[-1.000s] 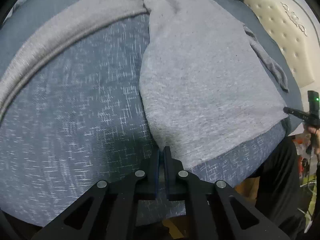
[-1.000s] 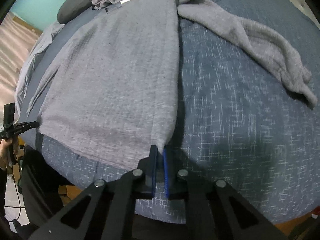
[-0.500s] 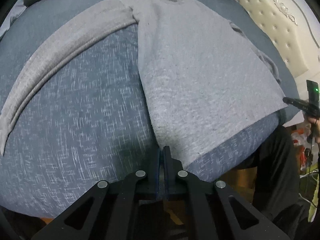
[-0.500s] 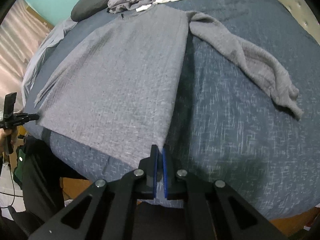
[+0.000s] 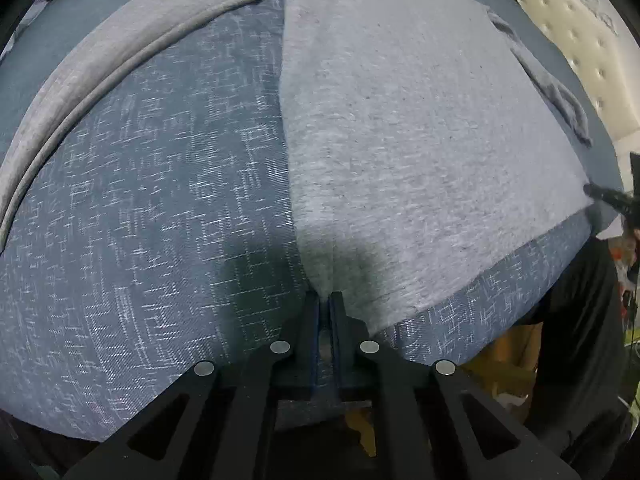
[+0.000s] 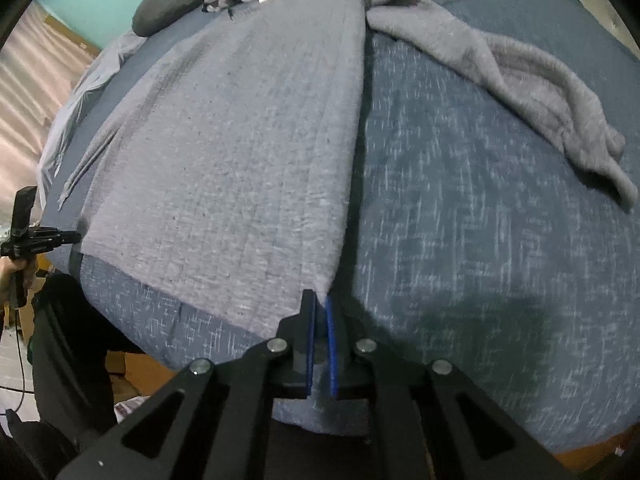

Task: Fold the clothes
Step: 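Open both grippers off the sweater hem and move the right gripper to a sleeve, then grasp the grey sweater sleeve cuff with the right gripper, then pull the sleeve outward from the body with the right gripper and release it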

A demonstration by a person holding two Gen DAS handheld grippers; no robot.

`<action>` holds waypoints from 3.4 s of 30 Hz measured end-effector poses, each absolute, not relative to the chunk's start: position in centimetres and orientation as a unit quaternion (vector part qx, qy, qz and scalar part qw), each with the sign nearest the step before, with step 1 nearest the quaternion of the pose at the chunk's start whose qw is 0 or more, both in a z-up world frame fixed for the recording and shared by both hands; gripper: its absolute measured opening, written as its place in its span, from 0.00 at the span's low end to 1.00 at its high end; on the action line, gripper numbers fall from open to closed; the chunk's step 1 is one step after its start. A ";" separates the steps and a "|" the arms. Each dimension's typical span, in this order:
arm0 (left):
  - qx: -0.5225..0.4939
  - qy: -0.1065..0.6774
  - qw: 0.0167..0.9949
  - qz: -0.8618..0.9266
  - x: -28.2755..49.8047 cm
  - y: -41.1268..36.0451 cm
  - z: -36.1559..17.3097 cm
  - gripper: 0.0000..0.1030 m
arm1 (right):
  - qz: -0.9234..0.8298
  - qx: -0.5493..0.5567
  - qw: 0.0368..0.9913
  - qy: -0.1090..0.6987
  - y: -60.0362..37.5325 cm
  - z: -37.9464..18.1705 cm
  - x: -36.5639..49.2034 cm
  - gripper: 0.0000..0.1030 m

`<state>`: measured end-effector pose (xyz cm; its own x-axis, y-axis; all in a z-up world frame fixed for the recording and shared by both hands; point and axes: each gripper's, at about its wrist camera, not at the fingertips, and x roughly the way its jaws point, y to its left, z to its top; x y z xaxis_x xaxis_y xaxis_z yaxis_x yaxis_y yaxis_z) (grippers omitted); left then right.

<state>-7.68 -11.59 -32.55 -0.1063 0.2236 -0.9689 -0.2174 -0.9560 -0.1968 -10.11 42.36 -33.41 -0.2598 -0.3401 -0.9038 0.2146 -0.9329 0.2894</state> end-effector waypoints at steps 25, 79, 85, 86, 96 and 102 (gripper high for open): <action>-0.550 -0.118 0.116 0.818 -17.6 -9.2 -25.5 0.27 | -0.838 0.486 -0.071 -0.237 64.8 -32.7 -16.7 0.39; -0.563 -0.090 0.118 0.813 -19.4 -7.2 -26.0 0.27 | -0.947 0.254 -0.124 -0.152 72.1 -11.3 -21.1 0.05; -0.567 -0.089 0.124 0.810 -19.3 -6.6 -26.5 0.27 | -0.931 0.296 -0.138 -0.163 73.5 -13.8 -21.5 0.05; -0.567 -0.089 0.125 0.809 -19.3 -6.5 -26.6 0.27 | -0.926 0.308 -0.139 -0.167 73.7 -15.0 -21.5 0.05; -0.577 -0.077 0.116 0.805 -20.3 -6.5 -27.1 0.27 | -0.901 0.360 -0.147 -0.192 74.7 -22.5 -21.4 0.05; -0.576 -0.081 0.108 0.806 -21.8 -7.1 -27.4 0.27 | -0.886 0.396 -0.158 -0.181 75.2 -25.4 -21.7 0.05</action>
